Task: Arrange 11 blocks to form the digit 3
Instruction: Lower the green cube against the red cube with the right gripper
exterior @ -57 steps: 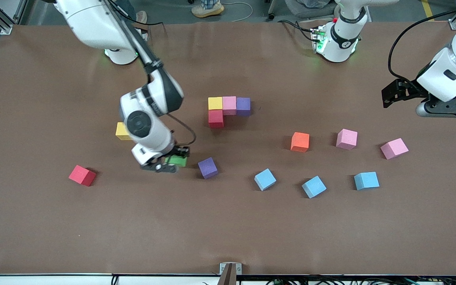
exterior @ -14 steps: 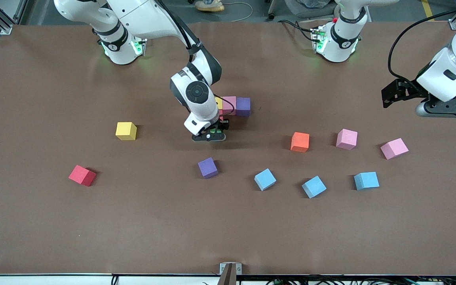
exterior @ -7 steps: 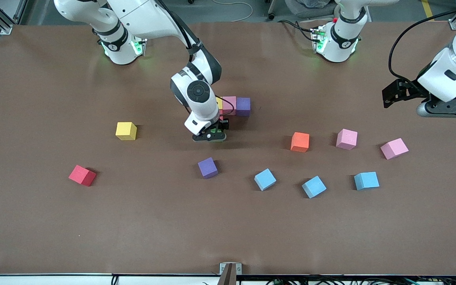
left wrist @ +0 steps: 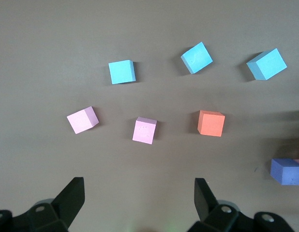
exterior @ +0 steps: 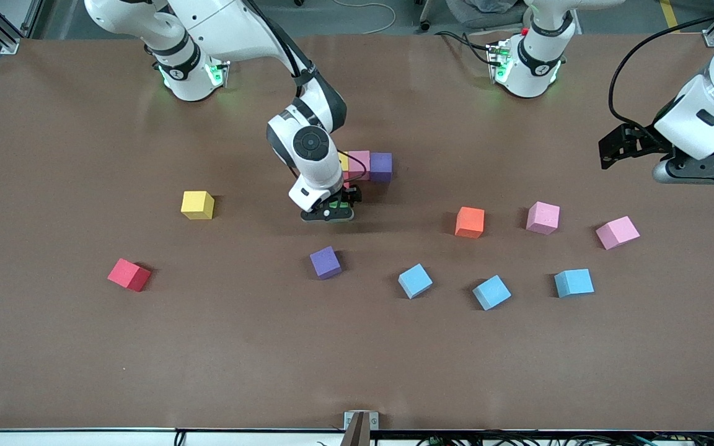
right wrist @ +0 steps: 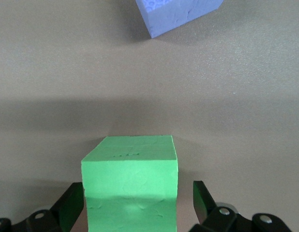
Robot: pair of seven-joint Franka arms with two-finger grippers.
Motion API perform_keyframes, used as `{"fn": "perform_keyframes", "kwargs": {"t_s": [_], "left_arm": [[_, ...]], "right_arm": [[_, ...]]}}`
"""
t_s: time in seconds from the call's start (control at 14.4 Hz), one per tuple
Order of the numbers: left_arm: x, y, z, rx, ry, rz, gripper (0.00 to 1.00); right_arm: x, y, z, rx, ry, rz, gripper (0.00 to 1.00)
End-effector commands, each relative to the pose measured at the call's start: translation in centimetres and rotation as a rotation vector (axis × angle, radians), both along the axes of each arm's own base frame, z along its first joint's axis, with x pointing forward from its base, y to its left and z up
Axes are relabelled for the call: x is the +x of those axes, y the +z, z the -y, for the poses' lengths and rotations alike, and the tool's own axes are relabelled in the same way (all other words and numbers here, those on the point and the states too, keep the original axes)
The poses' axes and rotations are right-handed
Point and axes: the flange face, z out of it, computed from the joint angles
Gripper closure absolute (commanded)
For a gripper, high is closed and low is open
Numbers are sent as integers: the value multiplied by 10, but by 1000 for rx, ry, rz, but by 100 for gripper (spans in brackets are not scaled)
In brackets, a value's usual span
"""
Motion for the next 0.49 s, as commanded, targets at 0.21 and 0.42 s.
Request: {"fn": "perform_keyframes", "kwargs": {"t_s": [0.21,0.42], "left_arm": [[0,2,-2,-4,-9,3,0],[0,2,-1,-3,-10,5,0]], "right_arm": [[1,5,-2,-8,-15,12,0],[11,29,-5,15,-28,19,0]]}}
